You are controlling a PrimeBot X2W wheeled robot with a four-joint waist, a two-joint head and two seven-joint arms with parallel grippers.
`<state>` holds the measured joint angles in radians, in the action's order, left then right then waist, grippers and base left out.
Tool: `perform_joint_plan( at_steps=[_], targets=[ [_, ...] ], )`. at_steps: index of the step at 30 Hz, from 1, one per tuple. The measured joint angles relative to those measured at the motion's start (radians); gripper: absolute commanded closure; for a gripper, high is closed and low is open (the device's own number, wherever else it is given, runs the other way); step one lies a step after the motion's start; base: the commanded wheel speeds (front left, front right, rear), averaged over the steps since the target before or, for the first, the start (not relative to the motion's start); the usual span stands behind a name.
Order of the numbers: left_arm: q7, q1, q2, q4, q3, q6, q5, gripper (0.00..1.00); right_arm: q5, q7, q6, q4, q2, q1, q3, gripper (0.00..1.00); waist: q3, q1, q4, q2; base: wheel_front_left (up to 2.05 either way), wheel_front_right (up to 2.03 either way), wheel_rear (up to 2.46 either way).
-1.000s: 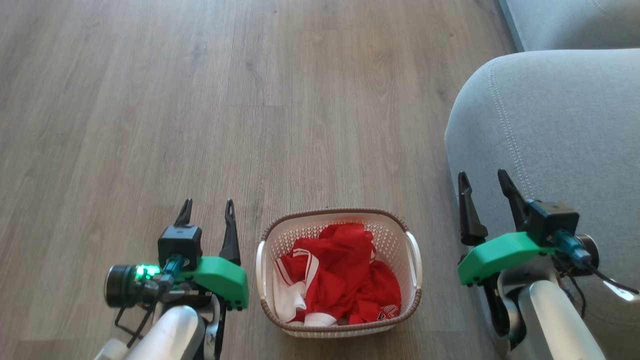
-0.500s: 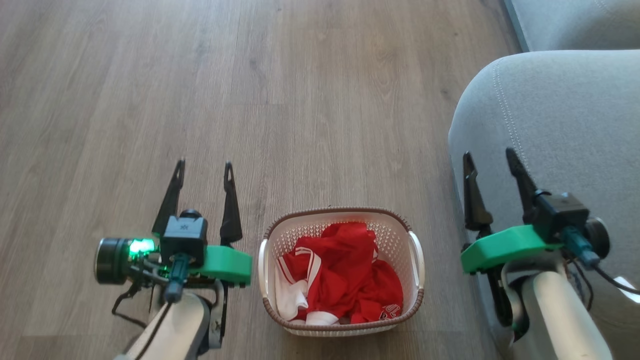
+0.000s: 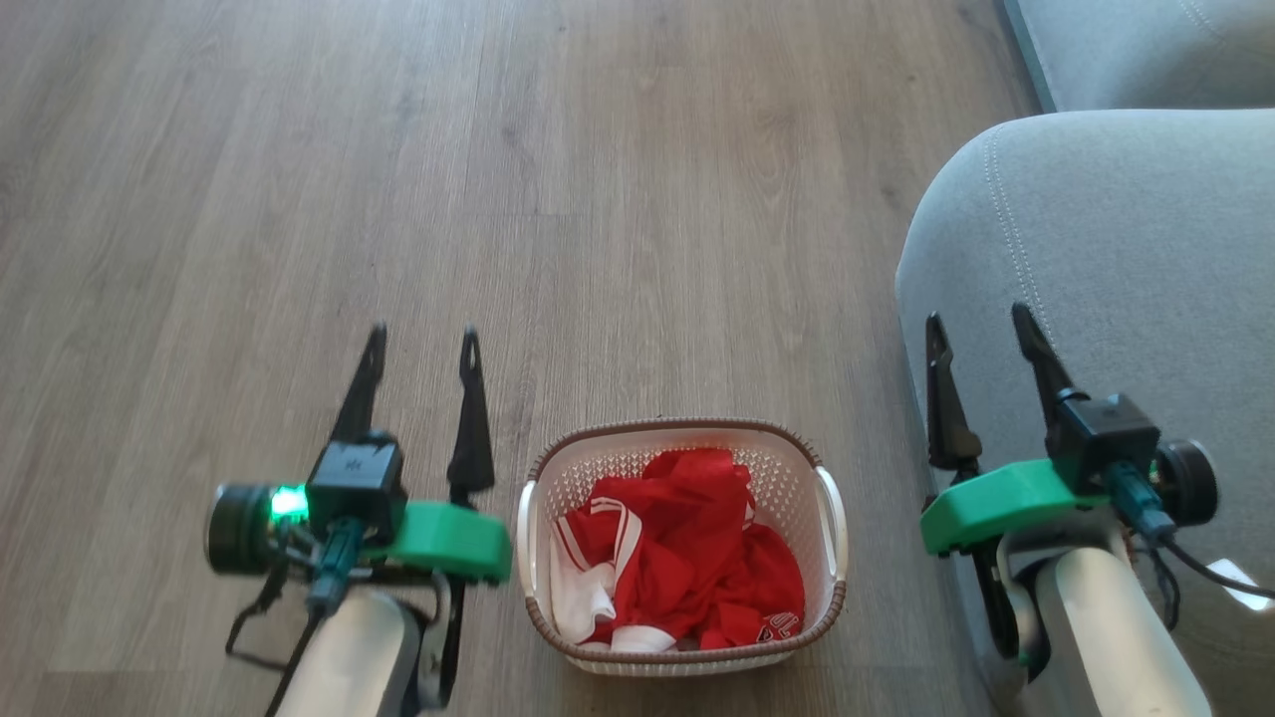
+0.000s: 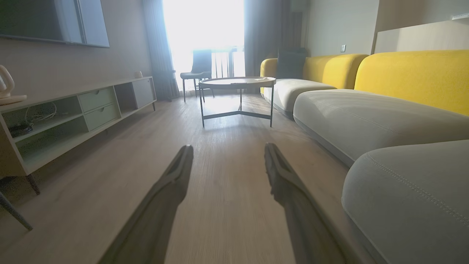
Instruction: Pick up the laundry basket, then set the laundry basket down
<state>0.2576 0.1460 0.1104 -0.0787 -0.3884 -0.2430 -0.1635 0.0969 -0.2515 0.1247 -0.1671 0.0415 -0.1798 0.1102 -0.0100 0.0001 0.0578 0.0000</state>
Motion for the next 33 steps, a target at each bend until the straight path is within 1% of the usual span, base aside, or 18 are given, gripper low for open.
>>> perform_joint_plan(
  at_steps=[1,3,5,8,10,14,17,20,24,33],
  targets=[
    [0.000,0.000,0.000,0.000,0.000,0.000,0.000,0.00,0.000,0.000,0.000,0.000,0.000,0.000,0.000,0.00,0.000,0.0000,0.000,0.0000,0.00,0.00,0.00],
    [0.000,-0.023,-0.016,-0.038,0.024,0.048,-0.005,0.00,0.003,0.000,0.000,-0.025,0.000,0.000,0.002,0.00,0.001,0.0000,0.000,0.0000,0.00,0.00,0.00],
    [0.000,-0.035,-0.024,-0.068,0.047,0.082,0.000,0.00,0.011,0.000,0.000,-0.050,0.000,0.000,0.004,0.00,0.000,0.0000,0.000,0.0000,0.00,0.00,0.00],
    [0.000,-0.040,-0.038,-0.083,0.078,0.110,0.020,0.00,0.013,0.000,0.000,-0.075,0.000,0.001,0.006,0.00,-0.002,0.0000,-0.001,0.0000,0.00,0.00,0.00],
    [0.000,-0.042,-0.048,-0.089,0.095,0.120,0.026,0.00,0.013,0.000,0.000,-0.078,0.000,0.001,0.009,0.00,-0.005,0.0000,-0.002,0.0000,0.00,0.00,0.00],
    [0.000,-0.044,-0.055,-0.089,0.121,0.137,0.040,0.00,0.013,-0.003,0.000,-0.082,0.000,0.001,0.010,0.00,-0.009,0.0000,-0.003,0.0000,0.00,0.00,0.00],
    [0.000,-0.044,-0.057,-0.087,0.140,0.139,0.041,0.00,0.017,-0.003,0.000,-0.084,0.000,0.001,0.009,0.00,-0.012,0.0000,-0.004,0.0000,0.00,0.00,0.00],
    [0.000,-0.044,-0.057,-0.086,0.142,0.155,0.040,0.00,0.019,-0.003,0.000,-0.098,0.000,0.000,0.009,0.00,-0.016,0.0000,-0.005,0.0000,0.00,0.00,0.00],
    [0.000,-0.044,-0.058,-0.097,0.138,0.155,0.004,0.00,0.023,-0.003,0.000,-0.121,0.000,-0.001,0.009,0.00,-0.035,0.0000,-0.006,0.0000,0.00,0.00,0.00],
    [0.000,-0.023,-0.059,-0.108,0.114,0.155,0.004,0.00,0.011,-0.003,0.000,-0.143,0.000,-0.037,0.008,0.00,-0.101,0.0000,-0.008,0.0000,0.00,0.00,0.00]
  ],
)
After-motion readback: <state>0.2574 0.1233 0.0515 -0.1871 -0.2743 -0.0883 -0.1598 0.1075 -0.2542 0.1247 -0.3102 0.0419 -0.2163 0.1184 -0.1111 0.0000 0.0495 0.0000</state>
